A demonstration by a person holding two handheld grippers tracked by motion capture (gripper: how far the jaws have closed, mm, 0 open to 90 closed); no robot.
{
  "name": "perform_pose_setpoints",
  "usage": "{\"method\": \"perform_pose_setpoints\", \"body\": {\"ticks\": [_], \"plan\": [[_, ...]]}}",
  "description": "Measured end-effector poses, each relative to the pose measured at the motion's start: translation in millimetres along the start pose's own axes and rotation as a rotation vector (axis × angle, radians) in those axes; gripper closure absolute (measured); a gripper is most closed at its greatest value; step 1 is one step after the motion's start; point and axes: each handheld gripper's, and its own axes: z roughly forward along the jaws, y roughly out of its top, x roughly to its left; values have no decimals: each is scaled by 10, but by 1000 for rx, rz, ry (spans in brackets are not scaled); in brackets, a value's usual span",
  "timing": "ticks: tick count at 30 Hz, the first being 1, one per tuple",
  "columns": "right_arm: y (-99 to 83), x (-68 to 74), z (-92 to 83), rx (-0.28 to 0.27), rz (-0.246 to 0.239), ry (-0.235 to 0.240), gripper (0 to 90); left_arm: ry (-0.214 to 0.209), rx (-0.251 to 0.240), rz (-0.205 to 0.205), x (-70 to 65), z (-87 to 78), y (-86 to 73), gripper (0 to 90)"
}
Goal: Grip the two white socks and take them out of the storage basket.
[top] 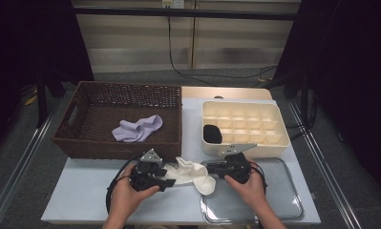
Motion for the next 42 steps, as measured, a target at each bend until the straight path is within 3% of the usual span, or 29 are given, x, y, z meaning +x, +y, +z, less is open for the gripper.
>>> {"method": "perform_pose_setpoints", "body": {"ticks": [7,13,31,36,39,42], "plan": [[-80,-92,-63,4,35,-49,766,2,6,10,-4,38,25,472],[-77,-71,-117,-12,34,-50,719,-1,2,12,-10,72,31,473],[127,220,-209,-42,-40,29,402,25,-2,5,23,-18,39,475],[200,296,-54,-7,-75,28,419,25,0,3,22,-16,33,475],[240,303,68,14,-100,21,481,25,-5,0,22,-22,31,476],[258,275,149,24,-99,21,606,23,-6,2,25,-28,30,476]]}}
